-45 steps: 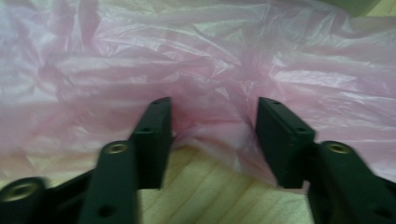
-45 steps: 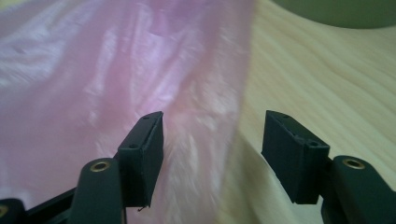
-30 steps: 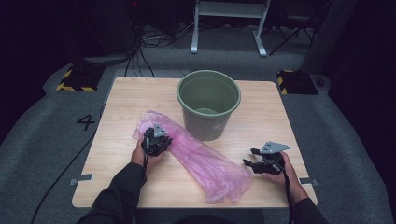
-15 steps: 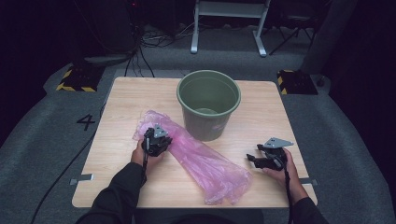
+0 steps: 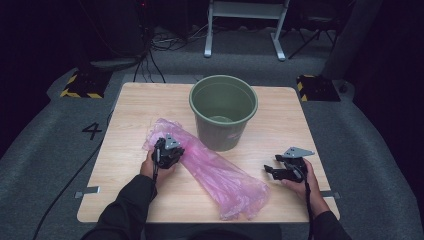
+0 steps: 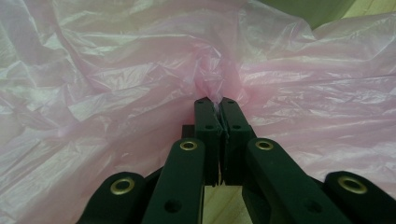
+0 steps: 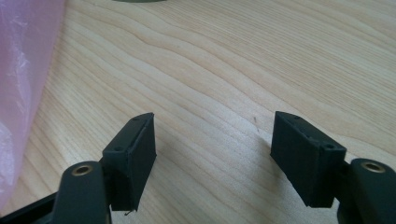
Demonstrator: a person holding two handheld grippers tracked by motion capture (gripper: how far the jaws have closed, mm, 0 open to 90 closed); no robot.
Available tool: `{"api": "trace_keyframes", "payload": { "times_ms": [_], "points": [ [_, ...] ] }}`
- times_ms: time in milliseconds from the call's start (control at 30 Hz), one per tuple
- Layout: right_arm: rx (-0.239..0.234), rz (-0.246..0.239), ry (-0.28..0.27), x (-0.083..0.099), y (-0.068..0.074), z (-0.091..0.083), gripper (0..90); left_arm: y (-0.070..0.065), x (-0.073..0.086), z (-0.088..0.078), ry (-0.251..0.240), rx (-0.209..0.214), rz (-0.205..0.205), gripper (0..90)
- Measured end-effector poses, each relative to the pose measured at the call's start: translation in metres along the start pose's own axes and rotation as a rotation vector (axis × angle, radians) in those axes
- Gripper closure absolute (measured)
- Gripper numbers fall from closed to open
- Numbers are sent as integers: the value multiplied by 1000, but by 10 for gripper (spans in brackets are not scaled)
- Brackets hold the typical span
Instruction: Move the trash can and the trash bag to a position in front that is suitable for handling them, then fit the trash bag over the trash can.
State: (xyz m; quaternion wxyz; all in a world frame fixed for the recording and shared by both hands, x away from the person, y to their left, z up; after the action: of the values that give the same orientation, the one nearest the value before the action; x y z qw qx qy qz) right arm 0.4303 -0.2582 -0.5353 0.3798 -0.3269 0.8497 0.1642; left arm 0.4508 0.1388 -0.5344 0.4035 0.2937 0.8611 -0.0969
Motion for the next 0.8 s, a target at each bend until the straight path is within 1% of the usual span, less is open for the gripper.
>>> {"api": "trace_keyframes", "payload": {
  "times_ms": [67,200,233,433,467,500,600,633,667,700,767,800],
  "points": [
    [1,1,0,0,0,0,314,-1,0,0,2,4,-1,878],
    [1,0,0,0,0,0,312,0,0,-1,-8,-4,9,878],
    [1,1,1,0,0,0,313,-1,0,-2,-9,0,6,878],
    [1,3,1,0,0,0,313,0,-2,-5,-40,-5,7,879],
    [1,2,1,0,0,0,313,0,-2,-7,-46,-5,1,880],
    [0,3,0,0,0,0,313,1,-3,-8,-55,-13,14,879],
    [3,0,2,0,0,0,310,2,-7,-15,-92,-3,18,880],
    [3,-4,2,0,1,0,309,2,-9,-18,-106,-4,28,880],
    [0,-6,2,1,1,-1,309,2,-12,-21,-120,-5,27,880],
    [2,-7,2,1,1,-1,309,1,-14,-24,-137,3,27,880],
    [1,-7,2,1,1,-1,309,0,-18,-31,-167,0,36,880],
    [1,-8,2,1,1,-1,309,-1,-19,-34,-176,4,33,880]
  ]
}}
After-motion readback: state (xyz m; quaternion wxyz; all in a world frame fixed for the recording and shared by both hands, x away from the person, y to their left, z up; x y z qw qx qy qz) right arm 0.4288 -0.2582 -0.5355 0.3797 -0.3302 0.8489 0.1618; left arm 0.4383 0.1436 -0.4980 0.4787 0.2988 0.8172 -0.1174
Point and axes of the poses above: each handheld gripper's, and its own axes: z roughly forward along the jaws, x roughly out of its underside, y roughly to its left, the point moved 5 cm from there along z, roughly forward along the jaws, and after that the axes turned 3 degrees about -x, right-handed, at the moved point
